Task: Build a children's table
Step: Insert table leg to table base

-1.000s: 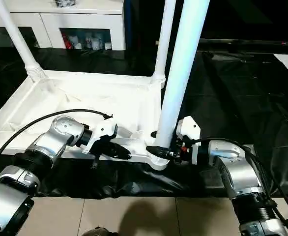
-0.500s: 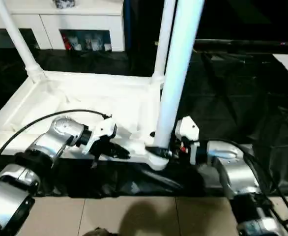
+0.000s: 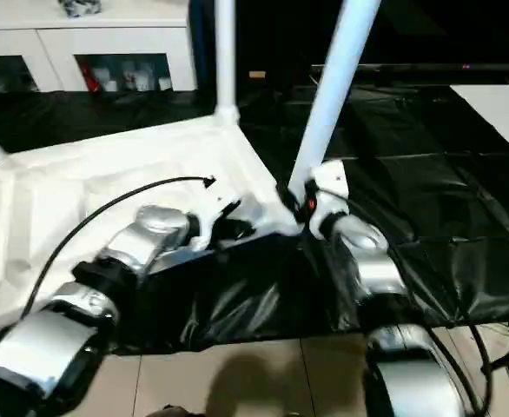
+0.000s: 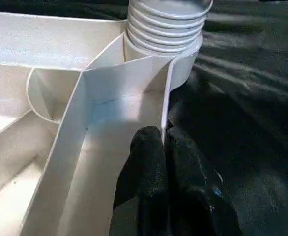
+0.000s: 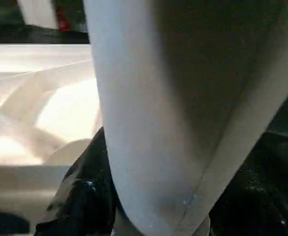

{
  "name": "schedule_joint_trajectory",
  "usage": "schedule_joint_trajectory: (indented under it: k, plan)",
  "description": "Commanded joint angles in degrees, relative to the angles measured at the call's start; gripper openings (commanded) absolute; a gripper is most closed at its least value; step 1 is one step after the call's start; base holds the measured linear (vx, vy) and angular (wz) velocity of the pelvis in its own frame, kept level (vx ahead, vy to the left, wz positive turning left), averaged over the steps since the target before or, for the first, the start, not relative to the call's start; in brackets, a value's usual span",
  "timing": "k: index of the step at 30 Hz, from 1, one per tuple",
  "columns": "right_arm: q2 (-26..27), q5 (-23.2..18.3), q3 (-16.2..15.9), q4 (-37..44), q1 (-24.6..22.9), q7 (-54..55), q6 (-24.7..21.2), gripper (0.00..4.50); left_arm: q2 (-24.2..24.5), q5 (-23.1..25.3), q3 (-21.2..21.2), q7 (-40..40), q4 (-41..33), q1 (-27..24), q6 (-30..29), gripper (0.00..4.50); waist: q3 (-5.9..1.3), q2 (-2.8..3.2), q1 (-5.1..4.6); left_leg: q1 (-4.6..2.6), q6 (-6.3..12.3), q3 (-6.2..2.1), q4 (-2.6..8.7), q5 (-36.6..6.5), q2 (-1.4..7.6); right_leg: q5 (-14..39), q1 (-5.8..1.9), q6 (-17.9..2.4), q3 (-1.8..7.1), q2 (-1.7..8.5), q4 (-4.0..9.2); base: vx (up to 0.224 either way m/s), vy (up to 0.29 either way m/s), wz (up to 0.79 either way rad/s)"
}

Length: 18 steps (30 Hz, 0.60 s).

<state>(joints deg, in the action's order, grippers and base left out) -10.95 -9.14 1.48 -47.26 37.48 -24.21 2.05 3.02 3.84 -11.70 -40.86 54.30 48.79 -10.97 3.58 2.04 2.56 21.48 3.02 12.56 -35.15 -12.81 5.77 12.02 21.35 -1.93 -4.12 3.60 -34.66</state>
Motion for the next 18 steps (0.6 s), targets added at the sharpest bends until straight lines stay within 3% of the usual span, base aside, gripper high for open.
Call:
schedule_joint_trajectory:
  k: [1, 4, 8, 12, 18]
  plan:
    - [2.3, 1.5, -2.3, -6.8, -3.7, -0.9, -3.3, 1.9, 0.3, -1.5, 3.2, 5.0, -3.4, 2.4, 0.3, 0.0, -3.62, -0.6, 0.37, -0.7, 1.32, -4.87, 5.1, -8.8, 8.99, -0.6, -2.13, -17.1, 4.68, 9.25, 3.62, 0.0, 0.0, 0.0]
    - [2.7, 1.5, -2.4, -7.8, -3.0, -1.8, -3.6, 1.9, 0.5, -1.4, 2.2, 2.6, -5.0, 1.5, 0.2, 0.0, -3.6, -0.52, 0.39, -0.86, 2.77, -4.81, 5.23, -8.4, 9.24, -0.1, -1.9, -16.9, 4.46, 8.79, 3.53, 0.0, 0.0, 0.0]
    - [2.9, 1.8, -2.6, -8.9, -2.1, -3.2, -4.7, 1.9, 0.5, -1.5, 1.2, -0.3, -6.7, 0.5, 0.2, 0.0, -3.56, -0.33, 0.23, -0.89, 2.19, -4.72, 5.29, -9.5, 9.3, 1.1, -1.73, -17.2, 4.49, 8.78, 3.55, 0.0, 0.0, 0.0]
    - [2.6, 2.7, -2.7, -10.9, -0.6, -3.6, -3.9, 1.9, 0.4, -1.5, 0.7, -1.5, -7.5, 0.0, 0.0, 0.0, -3.61, -0.39, -0.14, -0.81, 2.5, -4.6, 5.21, -8.9, 9.22, -0.8, -1.74, -17.9, 4.42, 8.71, 3.32, 0.0, 0.0, 0.0]
    - [2.0, 4.3, -3.9, -12.2, 0.3, -5.1, -3.2, 1.9, 0.3, -1.7, 0.5, -2.2, -8.6, -0.4, -0.4, 0.0, -3.56, -0.61, -0.25, -0.75, 2.55, -4.6, 5.11, -9.2, 9.24, 1.8, -1.78, -17.6, 4.47, 8.71, 3.52, 0.0, 0.0, 0.0]
